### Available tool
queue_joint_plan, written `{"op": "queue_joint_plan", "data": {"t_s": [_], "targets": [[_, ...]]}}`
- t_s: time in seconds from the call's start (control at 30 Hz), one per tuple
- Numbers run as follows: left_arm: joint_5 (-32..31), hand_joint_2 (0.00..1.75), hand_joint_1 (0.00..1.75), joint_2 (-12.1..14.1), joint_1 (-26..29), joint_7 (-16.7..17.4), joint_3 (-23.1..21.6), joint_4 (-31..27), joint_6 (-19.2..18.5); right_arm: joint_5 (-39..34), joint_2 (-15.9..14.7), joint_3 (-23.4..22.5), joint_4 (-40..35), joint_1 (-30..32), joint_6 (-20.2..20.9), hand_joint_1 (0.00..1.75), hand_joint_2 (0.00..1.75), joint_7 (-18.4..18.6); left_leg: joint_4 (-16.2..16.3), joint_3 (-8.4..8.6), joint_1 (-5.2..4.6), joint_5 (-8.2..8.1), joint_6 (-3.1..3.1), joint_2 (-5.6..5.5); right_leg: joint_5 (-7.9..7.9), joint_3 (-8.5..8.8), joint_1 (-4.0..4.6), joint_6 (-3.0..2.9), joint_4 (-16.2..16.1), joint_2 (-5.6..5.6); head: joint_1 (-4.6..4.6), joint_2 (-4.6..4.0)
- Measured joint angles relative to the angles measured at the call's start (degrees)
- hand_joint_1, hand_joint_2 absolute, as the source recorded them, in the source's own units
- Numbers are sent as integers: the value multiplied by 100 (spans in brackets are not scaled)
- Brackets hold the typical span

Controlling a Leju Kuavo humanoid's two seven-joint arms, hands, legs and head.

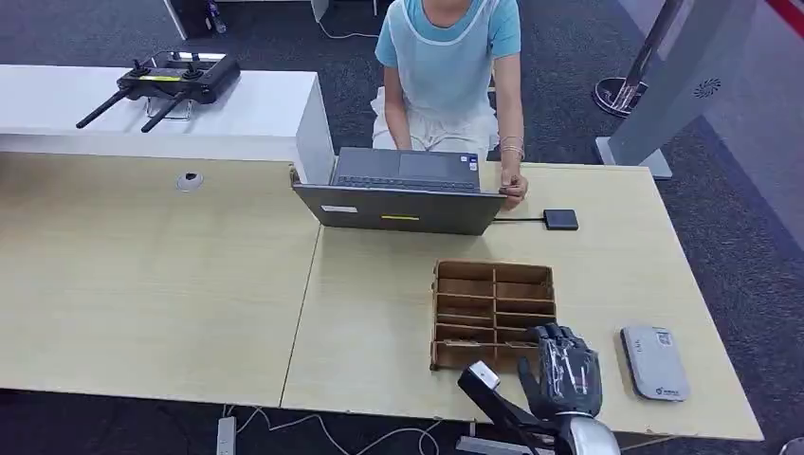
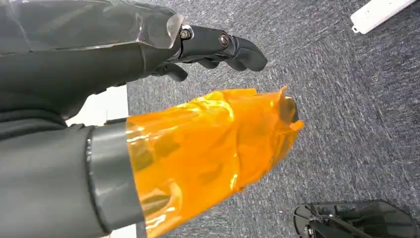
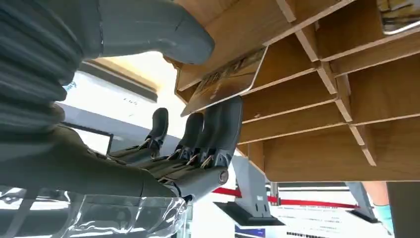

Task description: Pass the card to the sensor for recognition and then transmit it.

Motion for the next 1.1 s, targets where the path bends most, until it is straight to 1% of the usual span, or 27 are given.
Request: {"op": "queue_joint_plan", "data": {"t_s": [0.1,0.2,0.23,0.27,0.3,0.4,0.43,0.53,0.57,0.7,0.8,0.83,0.93,1.0,1.07,1.1], "targets": [[-2,0,0,0,0,-9,0,0,0,22,0,-11,20,-7,2,89,175,-11,0,0,0,0,0,0,0,0,0,0,0,0,2,-2],[-9,0,0,2,0,-28,0,0,0,26,0,-48,22,-10,2,87,175,-46,0,0,0,0,0,0,0,0,0,0,0,0,2,-2],[-20,0,0,0,0,-31,0,0,2,31,0,-68,22,-11,2,89,175,-61,0,0,0,0,0,0,0,0,0,0,0,0,2,0],[-20,0,0,0,0,-31,0,0,2,31,2,-83,22,-12,2,94,175,-61,0,0,0,0,0,0,0,0,0,0,0,0,2,-2],[-22,0,0,2,0,-31,0,0,2,31,2,-96,24,-13,2,93,175,-63,0,0,0,0,0,0,0,0,0,0,0,0,2,-2],[-37,0,0,2,-1,-33,0,0,2,31,2,-107,37,-22,2,115,175,-68,0,0,0,0,0,0,0,0,0,0,0,0,0,-2],[-37,0,0,2,-1,-33,0,0,2,31,2,-111,46,-27,0,129,175,-70,0,0,0,0,0,0,0,0,0,0,0,0,2,-2],[-52,0,0,2,-1,-42,0,0,2,33,2,-142,52,-57,-7,131,175,-85,0,0,0,0,0,0,0,0,0,0,0,0,2,-2],[-52,0,0,2,-1,-44,0,0,2,33,2,-149,52,-65,-13,136,175,-105,0,0,0,0,0,0,0,0,0,0,0,0,2,-2],[-57,0,0,2,-1,-46,0,0,2,35,7,-199,52,-99,-22,141,175,-140,0,0,0,0,0,0,0,0,0,0,0,-1,2,-2],[-63,0,0,2,-2,-48,0,0,4,37,18,-238,52,-109,-59,136,175,-173,0,0,0,0,0,0,0,0,0,0,0,-1,2,-2],[-66,0,0,2,-2,-48,0,0,4,39,28,-245,52,-111,-83,140,175,-181,0,0,0,0,0,0,0,0,0,0,0,-1,2,-2],[-79,0,0,2,-2,-48,0,0,4,50,63,-275,50,-118,-131,140,175,-205,0,0,0,0,0,0,0,0,0,0,0,-1,2,-2],[-83,0,0,2,-2,-52,0,0,7,35,90,-293,50,-120,-173,143,175,-267,0,0,0,0,0,0,0,0,0,0,0,0,2,-2],[-87,0,0,2,-3,-57,0,2,7,-13,118,-302,48,-122,-219,138,175,-324,0,0,0,0,0,0,0,0,0,0,0,0,0,-2],[-87,0,0,2,-2,-57,0,0,7,-57,129,-308,48,-123,-219,138,175,-365,0,0,0,0,0,0,0,0,0,0,0,0,2,-2]]}}
